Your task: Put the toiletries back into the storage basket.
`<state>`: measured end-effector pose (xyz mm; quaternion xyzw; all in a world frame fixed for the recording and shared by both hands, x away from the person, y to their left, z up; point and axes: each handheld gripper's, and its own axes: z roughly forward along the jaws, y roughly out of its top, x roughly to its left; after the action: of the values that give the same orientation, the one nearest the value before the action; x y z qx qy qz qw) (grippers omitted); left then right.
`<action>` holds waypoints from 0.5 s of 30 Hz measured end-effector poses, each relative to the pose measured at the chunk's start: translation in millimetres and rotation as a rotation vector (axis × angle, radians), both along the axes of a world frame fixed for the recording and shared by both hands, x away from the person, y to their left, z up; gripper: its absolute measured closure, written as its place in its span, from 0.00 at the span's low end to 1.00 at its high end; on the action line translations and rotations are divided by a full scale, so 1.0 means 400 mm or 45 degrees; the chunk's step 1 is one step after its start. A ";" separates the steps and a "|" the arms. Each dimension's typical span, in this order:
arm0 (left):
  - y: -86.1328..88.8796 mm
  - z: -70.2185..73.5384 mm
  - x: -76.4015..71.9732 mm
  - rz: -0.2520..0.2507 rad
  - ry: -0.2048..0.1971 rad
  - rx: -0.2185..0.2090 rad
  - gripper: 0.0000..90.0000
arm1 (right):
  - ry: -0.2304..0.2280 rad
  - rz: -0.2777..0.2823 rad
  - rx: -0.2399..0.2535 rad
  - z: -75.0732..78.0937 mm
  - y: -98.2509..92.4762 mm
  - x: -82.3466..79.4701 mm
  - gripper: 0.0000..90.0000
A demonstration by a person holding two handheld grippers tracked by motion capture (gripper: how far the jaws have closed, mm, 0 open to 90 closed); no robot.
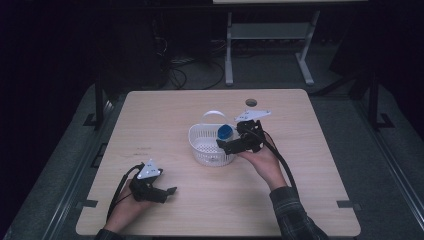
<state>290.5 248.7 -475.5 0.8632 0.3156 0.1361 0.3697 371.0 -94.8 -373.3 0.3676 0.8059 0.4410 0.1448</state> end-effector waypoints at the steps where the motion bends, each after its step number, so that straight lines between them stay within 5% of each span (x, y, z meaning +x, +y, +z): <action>1: 0.000 0.000 0.000 -0.001 0.000 0.001 0.14 | -0.003 0.000 -0.002 0.002 -0.005 -0.003 0.00; 15: 0.001 0.001 -0.001 -0.005 -0.001 0.009 0.14 | 0.004 -0.046 -0.026 -0.018 -0.084 -0.047 0.00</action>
<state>290.2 249.0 -475.3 0.8651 0.3131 0.1368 0.3672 352.2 -128.3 -380.4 0.3812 0.8038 0.4294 0.1553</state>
